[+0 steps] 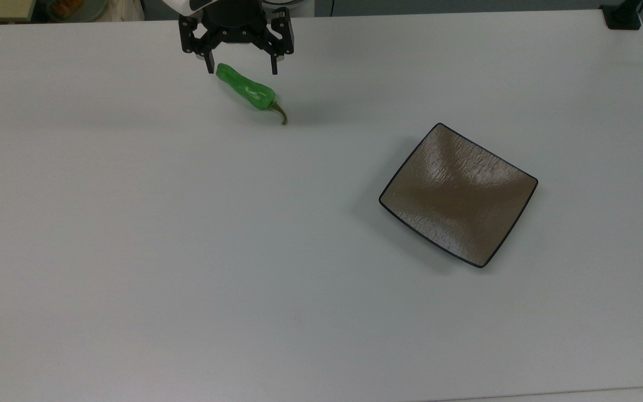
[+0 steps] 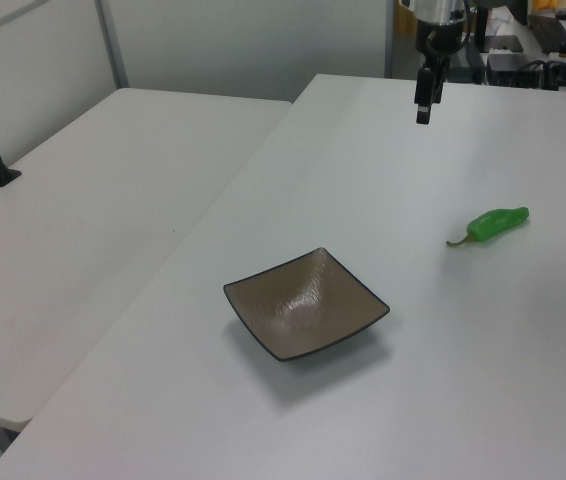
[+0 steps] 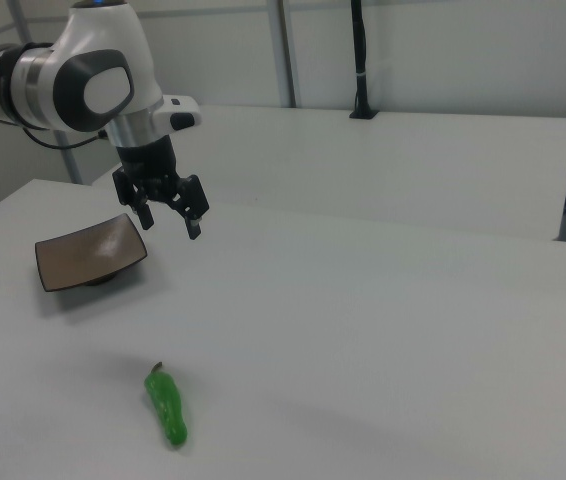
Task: Chili peppers are placed on a ceramic plate
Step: 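Lower the open gripper over the green chili pepper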
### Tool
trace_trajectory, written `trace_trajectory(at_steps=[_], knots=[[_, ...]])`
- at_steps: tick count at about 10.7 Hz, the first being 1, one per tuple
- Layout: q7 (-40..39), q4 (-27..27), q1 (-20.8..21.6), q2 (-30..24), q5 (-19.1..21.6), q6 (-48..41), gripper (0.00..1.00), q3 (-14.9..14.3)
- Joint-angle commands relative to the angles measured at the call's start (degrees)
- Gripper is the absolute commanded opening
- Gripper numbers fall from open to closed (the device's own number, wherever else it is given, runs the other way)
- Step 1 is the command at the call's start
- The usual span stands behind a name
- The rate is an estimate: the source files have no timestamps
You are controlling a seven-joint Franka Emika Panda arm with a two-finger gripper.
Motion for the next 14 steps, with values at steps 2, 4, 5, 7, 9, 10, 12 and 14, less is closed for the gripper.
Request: trace_trajectory(at_steps=[2, 4, 5, 7, 9, 10, 12, 14], knots=[[-1.44, -1.18, 1.29, -2.06, 0.38, -1.99, 1.00, -1.22], [-1.44, -1.18, 1.29, -2.15, 0.38, -2.08, 1.00, -1.22], [-1.44, -1.18, 1.21, -2.15, 0.38, -2.08, 1.00, -1.22], [-1.78, -1.71, 1.21, -2.59, 0.30, -1.99, 1.00, -1.22], [-4.75, -2.41, 1.21, -2.68, 0.30, -1.91, 1.00, -1.22], [-8.08, -2.59, 1.21, -2.68, 0.30, -1.91, 1.00, -1.22], [-14.85, -4.60, 0.94, -3.81, 0.30, -1.82, 1.00, -1.22], [-23.81, -7.93, 0.77, -5.22, 0.38, -1.21, 1.00, -1.22]])
